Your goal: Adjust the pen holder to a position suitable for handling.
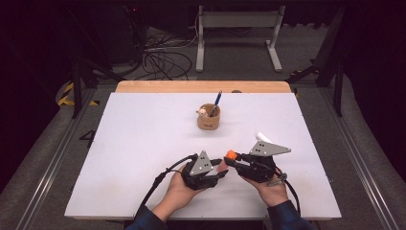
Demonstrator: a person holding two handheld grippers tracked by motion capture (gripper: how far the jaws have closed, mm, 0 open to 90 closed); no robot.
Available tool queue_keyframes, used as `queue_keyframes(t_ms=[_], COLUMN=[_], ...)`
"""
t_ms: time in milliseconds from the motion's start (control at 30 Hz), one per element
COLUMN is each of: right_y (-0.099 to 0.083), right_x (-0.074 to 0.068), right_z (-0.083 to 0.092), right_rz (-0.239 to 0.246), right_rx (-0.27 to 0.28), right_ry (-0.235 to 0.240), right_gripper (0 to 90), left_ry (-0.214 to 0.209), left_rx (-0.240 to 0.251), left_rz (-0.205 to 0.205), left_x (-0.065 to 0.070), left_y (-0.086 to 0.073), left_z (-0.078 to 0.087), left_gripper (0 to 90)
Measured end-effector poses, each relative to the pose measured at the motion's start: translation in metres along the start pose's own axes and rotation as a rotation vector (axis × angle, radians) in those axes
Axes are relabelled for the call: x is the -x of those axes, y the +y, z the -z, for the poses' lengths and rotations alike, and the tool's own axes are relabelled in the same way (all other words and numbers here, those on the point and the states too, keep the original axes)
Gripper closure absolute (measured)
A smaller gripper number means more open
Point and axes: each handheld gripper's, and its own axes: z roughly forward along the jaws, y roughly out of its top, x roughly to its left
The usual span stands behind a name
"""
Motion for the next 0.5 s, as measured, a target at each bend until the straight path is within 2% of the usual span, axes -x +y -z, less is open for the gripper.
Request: queue_keyframes(t_ms=[100, 133, 200, 300, 367, 500], right_y=[0.003, 0.003, 0.004, 0.005, 0.006, 0.006], right_x=[-0.002, -0.002, -0.004, -0.006, -0.008, -0.011], right_z=[0.004, 0.005, 0.007, 0.007, 0.006, 0.004], right_rz=[0.054, 0.069, 0.103, 0.13, 0.14, 0.149], right_rx=[-0.004, -0.009, -0.019, -0.028, -0.027, -0.029], right_ry=[0.033, 0.046, 0.068, 0.091, 0.102, 0.114], right_gripper=[72.3, 72.3, 72.3, 72.2, 72.2, 72.2], left_ry=[-0.057, -0.07, -0.102, -0.12, -0.125, -0.136], left_rx=[0.004, 0.005, 0.018, 0.021, 0.016, 0.013], left_rz=[-0.006, -0.023, -0.021, -0.027, -0.046, -0.06], left_x=[-0.004, -0.005, -0.007, -0.008, -0.008, -0.005], left_y=[0.002, 0.002, 0.002, 0.002, 0.002, 0.001], left_z=[0.003, 0.004, 0.006, 0.006, 0.006, 0.006], left_gripper=[52.3, 52.5, 53.0, 54.7, 55.5, 61.5])
